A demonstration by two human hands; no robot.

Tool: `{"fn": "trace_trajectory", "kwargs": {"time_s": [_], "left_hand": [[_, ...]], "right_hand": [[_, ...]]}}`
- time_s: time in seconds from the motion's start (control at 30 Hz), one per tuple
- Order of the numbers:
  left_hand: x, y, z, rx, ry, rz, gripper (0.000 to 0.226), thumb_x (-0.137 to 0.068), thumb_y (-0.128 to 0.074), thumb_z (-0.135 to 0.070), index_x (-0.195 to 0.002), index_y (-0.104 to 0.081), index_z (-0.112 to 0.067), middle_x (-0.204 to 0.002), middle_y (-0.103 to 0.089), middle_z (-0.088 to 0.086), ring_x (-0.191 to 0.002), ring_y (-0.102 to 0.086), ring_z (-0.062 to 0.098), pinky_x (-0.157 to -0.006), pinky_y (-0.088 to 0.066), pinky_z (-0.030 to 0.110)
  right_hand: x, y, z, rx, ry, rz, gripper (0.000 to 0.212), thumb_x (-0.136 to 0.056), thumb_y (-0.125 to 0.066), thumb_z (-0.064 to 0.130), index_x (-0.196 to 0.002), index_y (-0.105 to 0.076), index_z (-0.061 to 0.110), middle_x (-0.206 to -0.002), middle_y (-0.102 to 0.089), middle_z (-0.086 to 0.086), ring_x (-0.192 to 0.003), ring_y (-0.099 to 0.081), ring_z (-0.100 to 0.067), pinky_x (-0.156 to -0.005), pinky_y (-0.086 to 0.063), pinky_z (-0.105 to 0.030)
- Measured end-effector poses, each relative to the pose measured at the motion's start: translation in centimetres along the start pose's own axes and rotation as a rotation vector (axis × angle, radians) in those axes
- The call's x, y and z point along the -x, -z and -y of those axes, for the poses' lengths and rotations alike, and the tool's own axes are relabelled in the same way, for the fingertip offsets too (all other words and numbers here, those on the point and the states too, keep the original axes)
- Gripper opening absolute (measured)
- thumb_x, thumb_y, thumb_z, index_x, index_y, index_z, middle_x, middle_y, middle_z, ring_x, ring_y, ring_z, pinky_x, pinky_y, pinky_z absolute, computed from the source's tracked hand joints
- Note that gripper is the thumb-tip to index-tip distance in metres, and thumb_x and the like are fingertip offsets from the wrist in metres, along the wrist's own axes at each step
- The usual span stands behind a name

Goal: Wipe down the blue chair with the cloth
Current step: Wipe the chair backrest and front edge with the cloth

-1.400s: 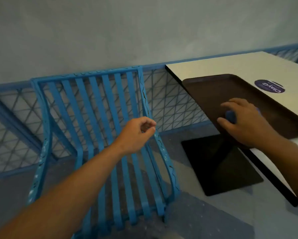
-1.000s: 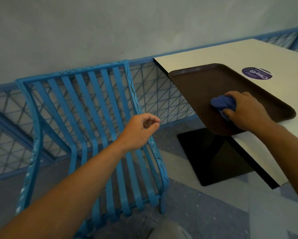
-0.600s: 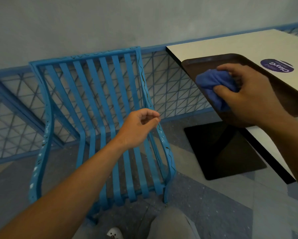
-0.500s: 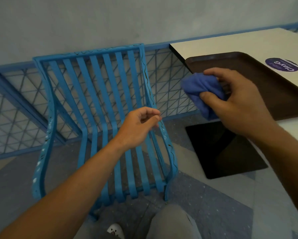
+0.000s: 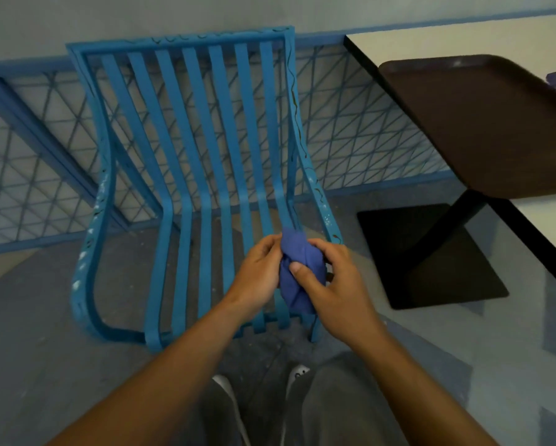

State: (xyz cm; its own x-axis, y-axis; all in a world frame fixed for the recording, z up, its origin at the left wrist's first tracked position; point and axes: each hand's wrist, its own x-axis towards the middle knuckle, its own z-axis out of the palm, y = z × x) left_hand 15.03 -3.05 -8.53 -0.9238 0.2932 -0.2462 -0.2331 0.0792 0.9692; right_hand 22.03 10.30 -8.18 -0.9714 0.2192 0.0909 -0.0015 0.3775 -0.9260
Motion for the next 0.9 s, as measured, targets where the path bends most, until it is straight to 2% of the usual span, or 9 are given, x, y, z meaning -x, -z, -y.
{"fn": "trace_trajectory", "kwargs": {"time_s": [0.07,0.1,0.2,0.3,0.47,0.57,0.7,0.8,0.9], "left_hand": [[0.0,0.0,0.8,-0.03,0.007,0.003,0.029,-0.105,-0.05,-0.04,-0.105,-0.067,-0.016,-0.097,-0.074,0.001,-0.089,-0.071,0.017,-0.075,-0.061,0.032],[0.0,-0.1,1.0,-0.027,0.006,0.004,0.032,-0.103,-0.052,-0.041,-0.103,-0.065,-0.013,-0.094,-0.073,0.005,-0.084,-0.072,0.018,-0.073,-0.061,0.031],[-0.1,-0.2,1.4,0.034,-0.022,-0.019,0.025,-0.101,-0.057,-0.037,-0.093,-0.063,-0.014,-0.079,-0.074,-0.003,-0.072,-0.07,0.008,-0.058,-0.053,0.017],[-0.8,0.0,1.3,0.051,-0.059,0.0,0.019,-0.103,-0.057,-0.029,-0.102,-0.07,-0.015,-0.091,-0.078,-0.002,-0.084,-0.075,0.01,-0.065,-0.056,0.018],[-3.2,-0.4,0.4,-0.02,-0.123,0.099,0.022,-0.106,-0.052,-0.021,-0.115,-0.071,-0.02,-0.102,-0.077,-0.001,-0.096,-0.074,0.017,-0.072,-0.062,0.033],[-4.9,-1.3,0.8,-0.059,-0.113,0.105,0.018,-0.105,-0.054,-0.02,-0.113,-0.07,-0.02,-0.092,-0.075,-0.003,-0.087,-0.073,0.016,-0.067,-0.058,0.028],[-6.9,-1.7,2.4,-0.115,-0.114,0.11,0.017,-0.103,-0.057,-0.024,-0.112,-0.072,-0.022,-0.095,-0.074,-0.001,-0.09,-0.073,0.017,-0.073,-0.059,0.026],[-8.2,-1.6,4.4,-0.14,-0.08,0.097,0.017,-0.102,-0.057,-0.026,-0.112,-0.071,-0.022,-0.095,-0.075,-0.004,-0.091,-0.072,0.016,-0.078,-0.06,0.03],[-9.5,-1.8,5.7,-0.175,-0.066,0.118,0.019,-0.101,-0.057,-0.031,-0.111,-0.071,-0.023,-0.096,-0.075,-0.007,-0.091,-0.072,0.014,-0.078,-0.058,0.027]], "right_hand": [[0.4,-0.6,-0.5,-0.015,-0.04,-0.019,0.035,-0.092,-0.071,0.039,-0.122,-0.054,0.033,-0.118,-0.057,0.009,-0.105,-0.058,0.001,-0.086,-0.047,-0.015],[0.5,-0.7,-0.5,-0.049,-0.059,-0.014,0.034,-0.093,-0.07,0.04,-0.121,-0.054,0.03,-0.117,-0.059,0.008,-0.104,-0.06,0.0,-0.087,-0.049,-0.017],[-0.1,-1.1,-0.3,-0.164,-0.09,0.05,0.034,-0.096,-0.067,0.04,-0.122,-0.051,0.026,-0.115,-0.067,0.007,-0.103,-0.067,-0.002,-0.084,-0.053,-0.019],[-1.7,-0.9,-0.1,-0.135,-0.058,0.048,0.036,-0.097,-0.067,0.034,-0.127,-0.05,0.023,-0.115,-0.068,0.006,-0.104,-0.068,-0.005,-0.089,-0.056,-0.028],[-5.0,2.0,-0.7,-0.025,-0.008,0.048,0.03,-0.095,-0.069,0.032,-0.119,-0.051,0.033,-0.103,-0.065,0.021,-0.098,-0.064,0.005,-0.079,-0.053,-0.013],[-7.6,5.4,-1.5,0.101,0.037,-0.009,0.038,-0.094,-0.07,0.028,-0.125,-0.05,0.033,-0.108,-0.061,0.021,-0.101,-0.06,0.007,-0.082,-0.047,-0.009],[-10.2,9.4,-3.5,0.242,0.053,-0.085,0.046,-0.096,-0.066,0.025,-0.139,-0.05,0.031,-0.122,-0.058,0.014,-0.1,-0.056,0.01,-0.082,-0.039,0.001],[-9.7,10.0,-6.6,0.232,0.016,-0.088,0.04,-0.097,-0.066,0.024,-0.135,-0.056,0.027,-0.117,-0.061,0.018,-0.102,-0.055,0.02,-0.081,-0.039,0.002],[-8.9,9.6,-9.4,0.271,0.011,-0.029,0.034,-0.097,-0.067,0.031,-0.13,-0.061,0.027,-0.113,-0.064,0.02,-0.104,-0.059,0.01,-0.082,-0.043,-0.002]]}}
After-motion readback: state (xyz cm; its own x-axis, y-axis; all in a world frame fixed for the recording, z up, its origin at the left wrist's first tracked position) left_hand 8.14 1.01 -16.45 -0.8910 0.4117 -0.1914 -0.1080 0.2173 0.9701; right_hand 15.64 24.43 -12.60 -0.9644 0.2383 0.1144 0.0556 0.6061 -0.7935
